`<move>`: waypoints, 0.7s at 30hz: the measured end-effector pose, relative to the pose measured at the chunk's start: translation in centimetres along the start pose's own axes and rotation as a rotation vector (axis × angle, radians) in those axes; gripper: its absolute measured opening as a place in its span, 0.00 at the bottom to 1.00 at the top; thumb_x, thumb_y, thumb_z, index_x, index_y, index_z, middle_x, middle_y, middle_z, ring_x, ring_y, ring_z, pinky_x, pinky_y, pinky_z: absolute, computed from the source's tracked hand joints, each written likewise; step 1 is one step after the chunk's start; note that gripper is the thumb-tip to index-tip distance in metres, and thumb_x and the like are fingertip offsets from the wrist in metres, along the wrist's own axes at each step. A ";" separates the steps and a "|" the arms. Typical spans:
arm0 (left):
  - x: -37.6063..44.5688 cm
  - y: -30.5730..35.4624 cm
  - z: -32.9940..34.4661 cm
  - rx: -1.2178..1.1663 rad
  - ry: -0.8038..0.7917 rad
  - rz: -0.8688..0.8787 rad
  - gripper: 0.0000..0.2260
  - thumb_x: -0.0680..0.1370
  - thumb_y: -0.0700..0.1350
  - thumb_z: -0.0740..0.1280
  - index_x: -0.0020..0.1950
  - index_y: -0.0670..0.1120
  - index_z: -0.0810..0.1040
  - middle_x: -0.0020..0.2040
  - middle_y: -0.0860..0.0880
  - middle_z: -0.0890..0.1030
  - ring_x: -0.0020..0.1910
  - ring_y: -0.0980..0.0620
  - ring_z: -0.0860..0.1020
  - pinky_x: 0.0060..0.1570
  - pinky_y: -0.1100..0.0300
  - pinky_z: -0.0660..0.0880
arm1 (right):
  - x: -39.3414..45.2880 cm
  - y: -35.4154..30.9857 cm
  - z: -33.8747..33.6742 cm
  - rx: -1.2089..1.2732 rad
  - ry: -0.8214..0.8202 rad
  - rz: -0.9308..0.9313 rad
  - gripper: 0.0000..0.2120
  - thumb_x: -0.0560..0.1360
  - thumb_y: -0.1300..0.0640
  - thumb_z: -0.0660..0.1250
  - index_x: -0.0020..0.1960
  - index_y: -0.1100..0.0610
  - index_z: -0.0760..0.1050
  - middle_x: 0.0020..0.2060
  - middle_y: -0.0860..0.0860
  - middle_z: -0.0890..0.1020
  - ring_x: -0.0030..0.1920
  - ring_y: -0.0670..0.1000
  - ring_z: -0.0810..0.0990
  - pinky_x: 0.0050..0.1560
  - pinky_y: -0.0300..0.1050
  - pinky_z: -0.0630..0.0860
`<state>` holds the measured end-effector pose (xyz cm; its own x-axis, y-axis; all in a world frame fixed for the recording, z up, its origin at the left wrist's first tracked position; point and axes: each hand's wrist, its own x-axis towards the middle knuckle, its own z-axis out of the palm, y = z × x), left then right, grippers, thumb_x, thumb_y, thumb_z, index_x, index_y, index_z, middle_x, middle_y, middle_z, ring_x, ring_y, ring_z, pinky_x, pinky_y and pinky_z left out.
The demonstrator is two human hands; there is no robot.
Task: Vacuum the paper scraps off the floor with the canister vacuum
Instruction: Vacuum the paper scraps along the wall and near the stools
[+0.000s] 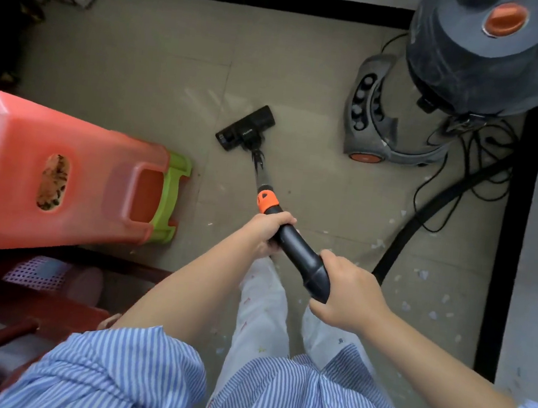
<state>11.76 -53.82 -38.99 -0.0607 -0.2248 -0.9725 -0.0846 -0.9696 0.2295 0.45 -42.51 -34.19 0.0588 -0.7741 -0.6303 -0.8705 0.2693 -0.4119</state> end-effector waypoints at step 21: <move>9.9 21.8 -9.0 0.355 0.165 0.150 0.09 0.76 0.36 0.65 0.39 0.42 0.66 0.36 0.46 0.71 0.33 0.51 0.72 0.30 0.60 0.71 | 22.7 -11.6 -4.8 0.237 0.106 0.101 0.22 0.68 0.56 0.68 0.57 0.58 0.63 0.44 0.52 0.70 0.41 0.57 0.70 0.37 0.45 0.65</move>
<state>18.30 -78.06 -43.97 0.0596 -0.4015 -0.9139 -0.4263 -0.8381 0.3404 9.52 -65.95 -40.53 -0.0850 -0.7891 -0.6084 -0.7302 0.4648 -0.5008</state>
